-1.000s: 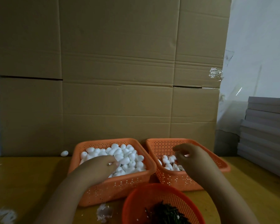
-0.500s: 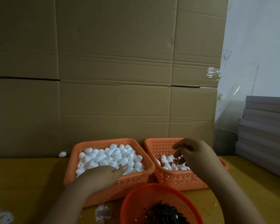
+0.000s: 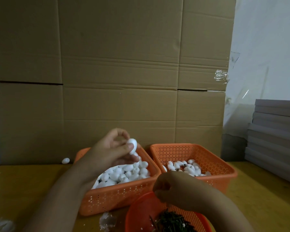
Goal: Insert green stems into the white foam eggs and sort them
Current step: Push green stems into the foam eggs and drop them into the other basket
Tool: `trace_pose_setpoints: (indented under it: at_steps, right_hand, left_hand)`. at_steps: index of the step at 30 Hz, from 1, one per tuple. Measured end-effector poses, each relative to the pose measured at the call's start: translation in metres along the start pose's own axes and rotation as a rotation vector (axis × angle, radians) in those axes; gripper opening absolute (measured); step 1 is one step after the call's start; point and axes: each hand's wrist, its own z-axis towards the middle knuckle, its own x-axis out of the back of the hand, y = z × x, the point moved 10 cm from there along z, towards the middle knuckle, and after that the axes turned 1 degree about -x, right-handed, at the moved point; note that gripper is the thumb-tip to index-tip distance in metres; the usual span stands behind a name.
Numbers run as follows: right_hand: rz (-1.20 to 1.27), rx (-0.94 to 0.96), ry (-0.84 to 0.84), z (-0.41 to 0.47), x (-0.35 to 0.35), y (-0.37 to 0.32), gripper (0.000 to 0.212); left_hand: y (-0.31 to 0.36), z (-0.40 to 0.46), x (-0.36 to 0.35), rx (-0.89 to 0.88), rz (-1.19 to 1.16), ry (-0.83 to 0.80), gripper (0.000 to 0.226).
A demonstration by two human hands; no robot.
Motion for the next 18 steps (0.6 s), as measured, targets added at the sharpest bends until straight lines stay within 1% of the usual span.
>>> trace_pose_setpoints:
  at_steps: [2, 3, 5, 7, 9, 10, 11, 13, 15, 16, 18]
  right_hand:
    - [-0.011, 0.015, 0.004, 0.001, -0.002, -0.001, 0.019]
    - [-0.016, 0.022, 0.005, 0.002, -0.003, -0.002, 0.019]
    - [-0.016, 0.029, 0.007, 0.002, -0.007, -0.004, 0.019]
    - [-0.018, 0.042, 0.074, 0.003, -0.001, -0.007, 0.017]
    - [0.042, 0.083, 0.266, -0.001, 0.021, -0.017, 0.016]
    - [0.159, 0.114, 0.382, -0.007, 0.036, -0.022, 0.017]
    - [0.335, 0.147, 0.48, -0.014, 0.05, -0.025, 0.019]
    - [0.727, 0.217, 0.593, -0.029, 0.071, -0.029, 0.018]
    - [1.0, 0.29, 0.618, -0.042, 0.084, -0.035, 0.015]
    - [1.084, 0.325, 0.597, -0.047, 0.087, -0.04, 0.018]
    - [1.155, 0.367, 0.531, -0.052, 0.087, -0.049, 0.03]
  left_hand:
    - [0.021, -0.006, -0.011, -0.063, -0.158, -0.062, 0.036]
    - [0.031, -0.01, -0.014, -0.104, -0.2, -0.079, 0.039]
    - [0.048, -0.016, -0.018, -0.192, -0.206, -0.082, 0.036]
    - [0.062, -0.022, -0.02, -0.285, -0.106, -0.048, 0.032]
    - [0.076, -0.028, -0.021, -0.392, 0.107, 0.025, 0.034]
    - [0.082, -0.031, -0.022, -0.442, 0.228, 0.07, 0.039]
    - [0.086, -0.034, -0.024, -0.48, 0.335, 0.109, 0.043]
    - [0.093, -0.04, -0.032, -0.542, 0.478, 0.153, 0.044]
    - [0.099, -0.045, -0.041, -0.599, 0.557, 0.167, 0.039]
    - [0.102, -0.048, -0.044, -0.629, 0.594, 0.171, 0.036]
    - [0.107, -0.051, -0.051, -0.691, 0.646, 0.158, 0.031]
